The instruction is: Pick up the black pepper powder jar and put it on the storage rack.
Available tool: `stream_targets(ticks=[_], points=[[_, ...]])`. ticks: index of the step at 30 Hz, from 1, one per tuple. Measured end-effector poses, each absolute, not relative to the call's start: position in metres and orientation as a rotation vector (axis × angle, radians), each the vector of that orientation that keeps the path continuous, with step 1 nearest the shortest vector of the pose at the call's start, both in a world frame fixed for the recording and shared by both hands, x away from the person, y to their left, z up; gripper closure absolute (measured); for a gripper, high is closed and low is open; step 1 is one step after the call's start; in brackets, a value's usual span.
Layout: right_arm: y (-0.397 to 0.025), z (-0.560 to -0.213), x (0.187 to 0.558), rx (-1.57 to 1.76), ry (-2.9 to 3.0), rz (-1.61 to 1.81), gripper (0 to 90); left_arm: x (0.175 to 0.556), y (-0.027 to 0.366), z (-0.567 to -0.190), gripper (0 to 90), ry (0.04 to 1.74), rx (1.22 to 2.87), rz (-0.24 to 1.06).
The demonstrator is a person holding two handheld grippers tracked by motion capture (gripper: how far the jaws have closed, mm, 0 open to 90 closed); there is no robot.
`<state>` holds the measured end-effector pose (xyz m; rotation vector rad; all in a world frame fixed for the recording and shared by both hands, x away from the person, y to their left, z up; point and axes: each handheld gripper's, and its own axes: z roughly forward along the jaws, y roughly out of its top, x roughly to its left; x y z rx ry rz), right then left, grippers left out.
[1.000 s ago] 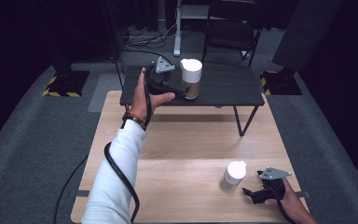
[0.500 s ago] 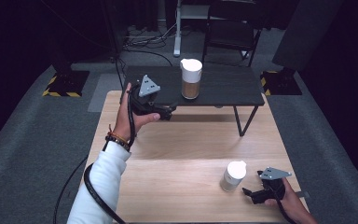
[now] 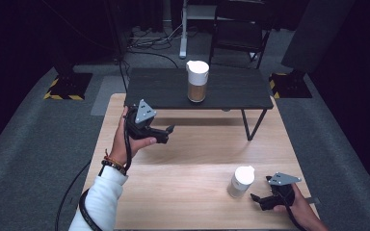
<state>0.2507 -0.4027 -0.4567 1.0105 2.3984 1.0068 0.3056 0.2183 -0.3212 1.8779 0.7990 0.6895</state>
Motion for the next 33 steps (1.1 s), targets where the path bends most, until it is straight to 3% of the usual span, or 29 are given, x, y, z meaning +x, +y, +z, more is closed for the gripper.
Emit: stream_targets(ticks=[16,33], points=[[-0.403,-0.457,0.25,1.011,2.398,1.005,0.0,0.287,0.227,-0.382,0.4,0.859,1.924,0.641],[-0.403,-0.457,0.25,1.011,2.398,1.006,0.0,0.278,0.225,-0.421,0.5,0.903,1.996,0.576]])
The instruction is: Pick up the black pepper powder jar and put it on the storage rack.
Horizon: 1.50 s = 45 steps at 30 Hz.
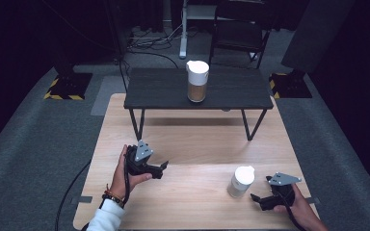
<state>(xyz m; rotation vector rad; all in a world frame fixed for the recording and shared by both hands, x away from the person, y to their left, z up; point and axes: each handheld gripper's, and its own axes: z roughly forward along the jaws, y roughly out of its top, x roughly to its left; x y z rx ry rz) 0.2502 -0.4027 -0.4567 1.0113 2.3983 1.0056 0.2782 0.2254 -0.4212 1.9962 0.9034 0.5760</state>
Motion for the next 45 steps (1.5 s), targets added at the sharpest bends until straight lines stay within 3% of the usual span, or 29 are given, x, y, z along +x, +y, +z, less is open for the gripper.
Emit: stream_targets(ticks=[17,45], points=[[-0.403,-0.457,0.25,1.011,2.398,1.005,0.0,0.286,0.223,-0.455,0.9,0.967,2.116,0.511],[-0.403,-0.457,0.25,1.011,2.398,1.005,0.0,0.297,0.223,-0.46,0.4,1.035,2.159,0.448]])
